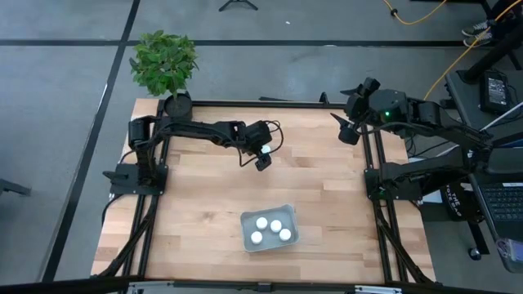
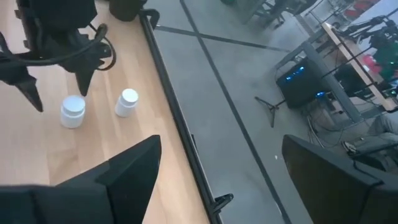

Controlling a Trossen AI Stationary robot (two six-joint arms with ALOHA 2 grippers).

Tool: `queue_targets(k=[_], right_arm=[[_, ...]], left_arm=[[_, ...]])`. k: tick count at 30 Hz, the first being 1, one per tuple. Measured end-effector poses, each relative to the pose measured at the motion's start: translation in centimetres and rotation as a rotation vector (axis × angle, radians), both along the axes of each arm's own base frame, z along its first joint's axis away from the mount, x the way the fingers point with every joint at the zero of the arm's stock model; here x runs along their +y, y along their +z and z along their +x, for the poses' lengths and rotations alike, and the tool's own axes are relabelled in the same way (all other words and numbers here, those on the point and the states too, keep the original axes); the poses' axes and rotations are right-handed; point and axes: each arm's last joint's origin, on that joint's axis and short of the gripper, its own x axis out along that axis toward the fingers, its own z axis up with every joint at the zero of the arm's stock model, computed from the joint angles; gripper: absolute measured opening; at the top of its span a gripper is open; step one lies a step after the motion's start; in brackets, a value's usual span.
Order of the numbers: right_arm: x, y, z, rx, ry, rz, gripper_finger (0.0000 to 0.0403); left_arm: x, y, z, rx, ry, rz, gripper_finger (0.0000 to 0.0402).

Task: Pick and place pill bottles into a basket
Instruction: Put the white medicine bottle into the gray bin

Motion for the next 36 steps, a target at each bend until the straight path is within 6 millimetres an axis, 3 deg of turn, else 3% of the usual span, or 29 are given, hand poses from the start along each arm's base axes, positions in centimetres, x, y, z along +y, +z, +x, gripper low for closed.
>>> queue_targets(k=[10, 27, 31, 36], right_arm=[[0.2, -0.1, 0.1, 0.004, 0.069, 0.031, 0.0333], [0.2, -0.1, 0.1, 0.010, 0.071, 0.028, 0.0333], [0.2, -0.2, 0.1, 0.015, 0.071, 0.030, 0.0333], [0.2, -0.2, 0.1, 0.014, 0.070, 0.031, 0.0333]], left_arm=[[1.8, 0.1, -0.4, -0.004, 0.069, 0.042, 0.0375], [2.1, -3.3, 1.1, -0.016, 0.057, -0.047, 0.0371], [2.2, -3.4, 1.1, -0.008, 0.075, -0.035, 0.0343], [2.1, -3.4, 1.1, -0.013, 0.050, -0.071, 0.0266]])
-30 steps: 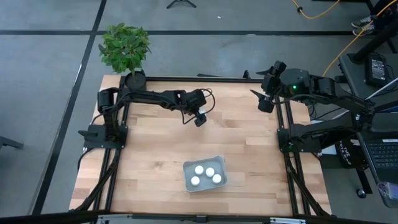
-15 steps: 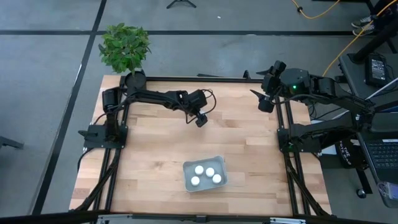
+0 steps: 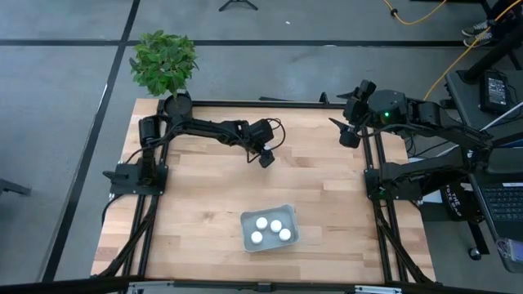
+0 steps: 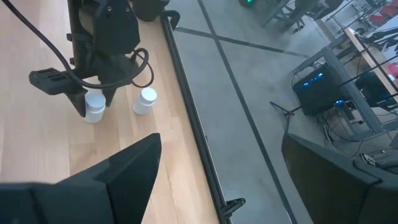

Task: Pick and place pill bottles into a basket
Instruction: Put the white medicine bottle into the gray bin

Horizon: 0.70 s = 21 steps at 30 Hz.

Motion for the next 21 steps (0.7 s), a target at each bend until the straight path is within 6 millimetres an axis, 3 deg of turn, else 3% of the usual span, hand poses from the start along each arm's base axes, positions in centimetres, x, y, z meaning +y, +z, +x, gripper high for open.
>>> queue_targets(k=[5, 14, 17, 21], right_arm=[[0.0, 0.0, 0.0, -0.005, -0.001, 0.000, 0.0333], [0.0, 0.1, 0.1, -0.019, -0.009, 0.011, 0.0333], [0.0, 0.1, 0.1, -0.021, -0.011, 0.013, 0.0333], [0.0, 0.1, 0.1, -0.021, -0.011, 0.013, 0.0333]], left_arm=[[-0.3, 0.0, 0.1, -0.009, -0.030, -0.038, 0.0173], [-0.5, 0.7, 0.6, -0.026, -0.042, -0.036, 0.0173], [-0.9, 2.7, 1.2, -0.082, -0.075, -0.036, 0.0173], [-2.3, 7.5, 1.6, -0.168, -0.158, -0.021, 0.0173]])
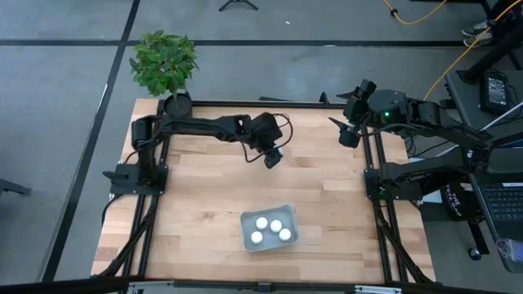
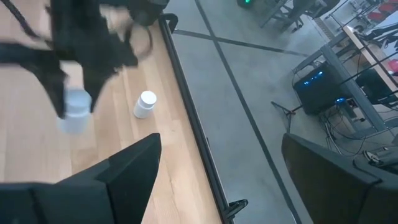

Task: Pick and place pill bottles into a basket
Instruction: Put the white medicine bottle into the gray bin

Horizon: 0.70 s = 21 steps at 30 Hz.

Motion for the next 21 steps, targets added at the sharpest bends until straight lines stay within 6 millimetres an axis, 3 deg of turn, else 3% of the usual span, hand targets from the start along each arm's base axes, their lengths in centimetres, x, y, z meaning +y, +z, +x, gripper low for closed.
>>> queue_targets(k=[4, 9, 14, 21], right_arm=[[0.0, 0.1, 0.0, -0.007, 0.000, -0.001, 0.0333], [0.0, 0.1, 0.0, -0.010, -0.002, 0.001, 0.0333], [-0.1, 0.2, 0.4, -0.048, -0.016, 0.017, 0.0333], [-0.2, 0.1, 1.3, -0.079, -0.034, 0.042, 0.0333]], left_arm=[[-2.6, 4.2, -1.2, 0.079, -0.131, 0.072, 0.0173], [-6.2, 7.0, -4.0, 0.284, -0.255, 0.128, 0.0173], [-10.2, 8.3, -5.6, 0.310, -0.348, 0.120, 0.0173], [-15.0, 8.3, -6.3, 0.314, -0.485, 0.148, 0.0173]])
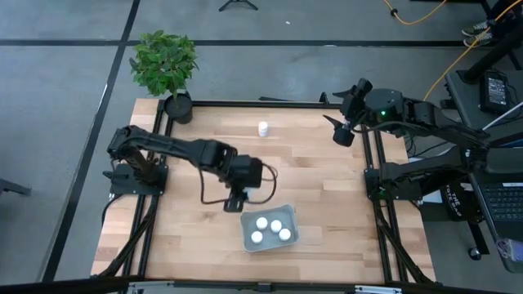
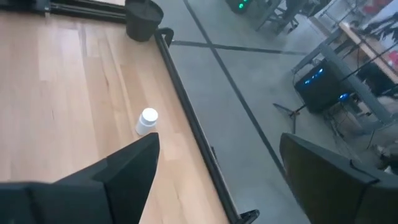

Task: Pick and place pill bottles into a basket
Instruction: Put the white medicine bottle into the gray bin

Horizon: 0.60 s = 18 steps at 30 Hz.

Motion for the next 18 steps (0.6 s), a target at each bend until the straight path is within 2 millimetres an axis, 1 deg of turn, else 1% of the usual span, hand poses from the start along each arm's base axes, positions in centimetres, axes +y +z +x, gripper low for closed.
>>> queue_targets(k=[6, 10, 14, 18], right_arm=[[-0.1, -0.2, 0.4, -0.046, -0.046, 0.082, 0.0333], [0.1, -0.4, 0.4, -0.071, -0.029, 0.163, 0.0333], [0.4, -0.6, 0.4, -0.065, 0.008, 0.227, 0.0333], [0.7, -0.8, 0.3, -0.029, 0.042, 0.211, 0.0333]], left_arm=[[-3.1, 0.0, -0.6, -0.024, -0.081, 0.071, 0.0173], [-4.7, 0.1, -0.4, -0.077, -0.121, 0.065, 0.0173], [-5.2, 0.0, -0.1, -0.100, -0.071, 0.031, 0.0173], [-5.3, -0.4, 0.9, -0.130, -0.002, 0.012, 0.0173]])
